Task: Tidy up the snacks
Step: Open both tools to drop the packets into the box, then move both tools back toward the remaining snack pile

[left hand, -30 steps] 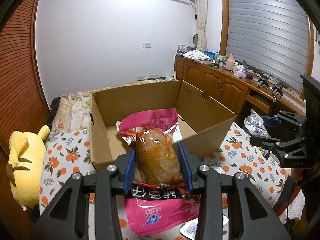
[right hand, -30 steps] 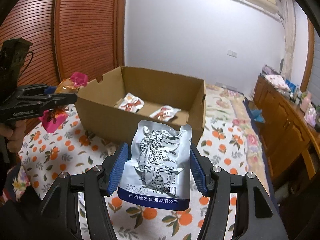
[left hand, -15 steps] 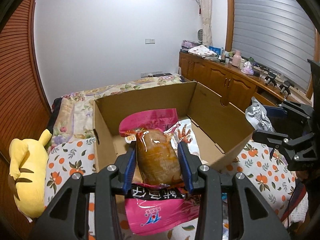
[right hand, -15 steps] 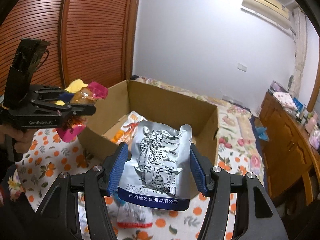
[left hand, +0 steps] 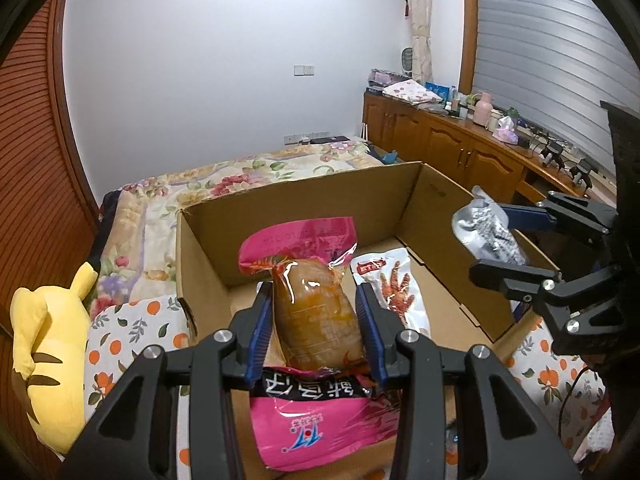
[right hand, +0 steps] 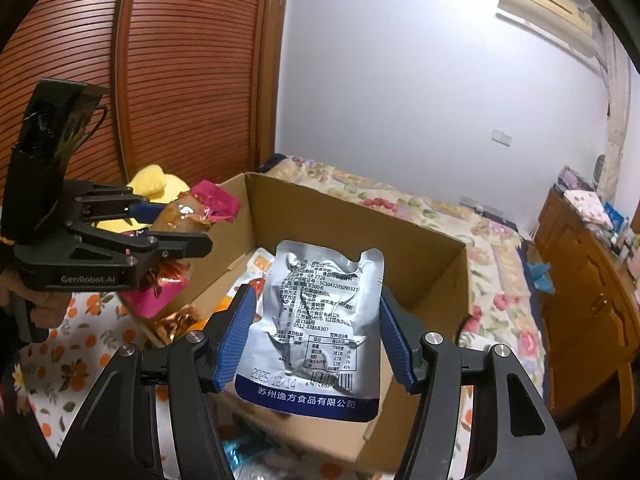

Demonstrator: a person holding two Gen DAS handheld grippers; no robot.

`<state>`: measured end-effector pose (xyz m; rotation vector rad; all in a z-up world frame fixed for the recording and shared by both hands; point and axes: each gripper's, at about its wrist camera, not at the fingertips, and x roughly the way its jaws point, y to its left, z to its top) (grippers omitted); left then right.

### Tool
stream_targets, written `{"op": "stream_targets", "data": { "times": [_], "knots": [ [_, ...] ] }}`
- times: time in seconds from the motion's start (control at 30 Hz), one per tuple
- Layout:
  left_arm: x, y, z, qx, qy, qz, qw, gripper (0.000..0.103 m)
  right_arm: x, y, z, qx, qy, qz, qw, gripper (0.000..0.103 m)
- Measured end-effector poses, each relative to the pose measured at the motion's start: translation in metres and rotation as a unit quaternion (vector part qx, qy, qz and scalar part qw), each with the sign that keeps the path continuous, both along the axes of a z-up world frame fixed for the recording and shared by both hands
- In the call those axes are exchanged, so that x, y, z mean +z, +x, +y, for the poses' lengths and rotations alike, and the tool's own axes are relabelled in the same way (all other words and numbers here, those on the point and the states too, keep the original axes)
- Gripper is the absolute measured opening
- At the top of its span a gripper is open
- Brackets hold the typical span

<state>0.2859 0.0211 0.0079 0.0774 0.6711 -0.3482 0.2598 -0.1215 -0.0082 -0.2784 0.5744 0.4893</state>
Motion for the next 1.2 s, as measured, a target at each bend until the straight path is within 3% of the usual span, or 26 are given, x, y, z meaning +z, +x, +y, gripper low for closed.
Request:
{"op": "stream_targets", "data": {
  "times": [0.37,0.9,1.03,1.2],
  "knots": [
    [0.006,0.013,0.007,0.011,-0.005,-0.012,0.9999,0.040,-0.022,0.023,0.024,0.016,0.005,0.033,0.999,0.062],
    [0.011,-0.004,0.024,0.031,-0.004,-0.016,0.9994,0.041,-0.025,0.027,0.038,0.030,-0.001,0.053,0.998,0.064],
    [0.009,-0.014,0.027,0.040,-0.004,-0.014,0.9991,0.047,-0.024,0.025,0.039,0.031,-0.009,0.042,0.999,0.076],
    [0.013,-0.028,0.029,0.039,-0.006,-0.015,0.9991,0.048,-0.019,0.017,0.039,0.029,-0.012,0.033,0.999,0.076]
  ]
}}
